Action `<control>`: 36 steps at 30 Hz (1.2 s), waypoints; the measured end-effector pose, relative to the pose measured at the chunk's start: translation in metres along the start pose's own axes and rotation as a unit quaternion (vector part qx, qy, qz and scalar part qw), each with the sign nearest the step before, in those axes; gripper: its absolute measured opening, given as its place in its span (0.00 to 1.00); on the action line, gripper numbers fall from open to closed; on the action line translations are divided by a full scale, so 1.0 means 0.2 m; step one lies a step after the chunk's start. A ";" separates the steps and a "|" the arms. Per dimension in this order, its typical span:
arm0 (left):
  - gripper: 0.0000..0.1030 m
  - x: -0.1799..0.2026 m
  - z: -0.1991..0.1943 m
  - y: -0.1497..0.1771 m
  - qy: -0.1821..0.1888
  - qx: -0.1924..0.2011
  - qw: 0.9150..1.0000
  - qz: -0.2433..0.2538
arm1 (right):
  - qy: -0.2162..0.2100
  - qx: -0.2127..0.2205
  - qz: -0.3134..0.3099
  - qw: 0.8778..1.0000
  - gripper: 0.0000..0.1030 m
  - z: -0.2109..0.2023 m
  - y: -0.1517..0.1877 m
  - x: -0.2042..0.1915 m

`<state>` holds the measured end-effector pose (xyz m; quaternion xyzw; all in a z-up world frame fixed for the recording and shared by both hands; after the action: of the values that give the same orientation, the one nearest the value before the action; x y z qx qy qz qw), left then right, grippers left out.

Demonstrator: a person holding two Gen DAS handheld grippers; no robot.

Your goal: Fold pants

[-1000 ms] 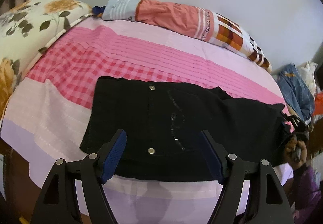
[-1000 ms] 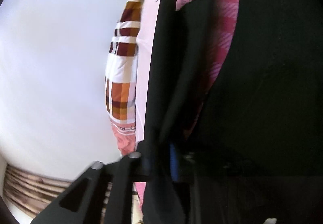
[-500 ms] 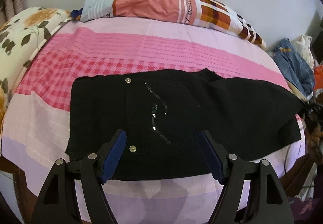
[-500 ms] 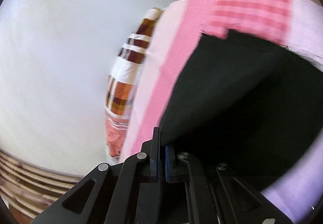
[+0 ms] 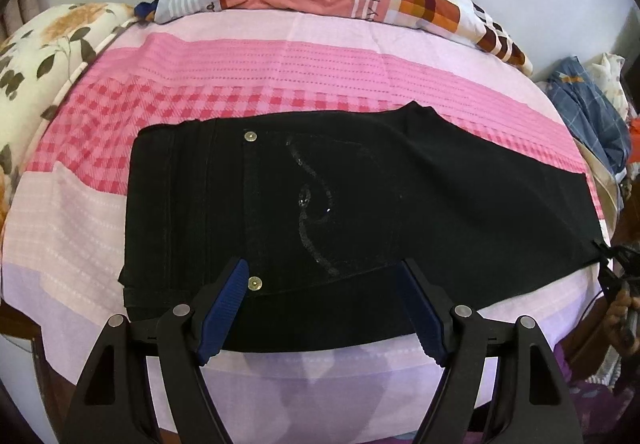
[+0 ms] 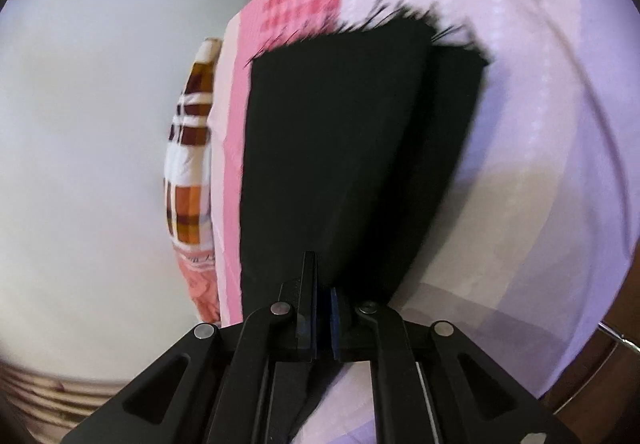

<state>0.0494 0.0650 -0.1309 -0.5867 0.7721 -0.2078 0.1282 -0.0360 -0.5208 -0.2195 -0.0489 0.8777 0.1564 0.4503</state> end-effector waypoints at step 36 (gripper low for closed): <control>0.45 -0.62 -0.04 0.43 0.151 0.006 0.953 -0.262 | -0.041 -0.034 0.045 0.998 0.09 -0.03 0.04 0.08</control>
<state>0.0073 0.2053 -0.1709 -0.7294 0.6003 -0.3247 -0.0457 -0.0526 -0.5150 -0.2278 -0.0184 0.8539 0.2079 0.4767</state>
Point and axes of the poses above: each gripper's, at about its wrist camera, not at the fingertips, and z roughly the way its jaws point, x to its right, y to its underside, the point moved 7 cm from there along z, roughly the way its jaws point, and after that the axes turned 12 degrees about z, right-handed, at the moved point
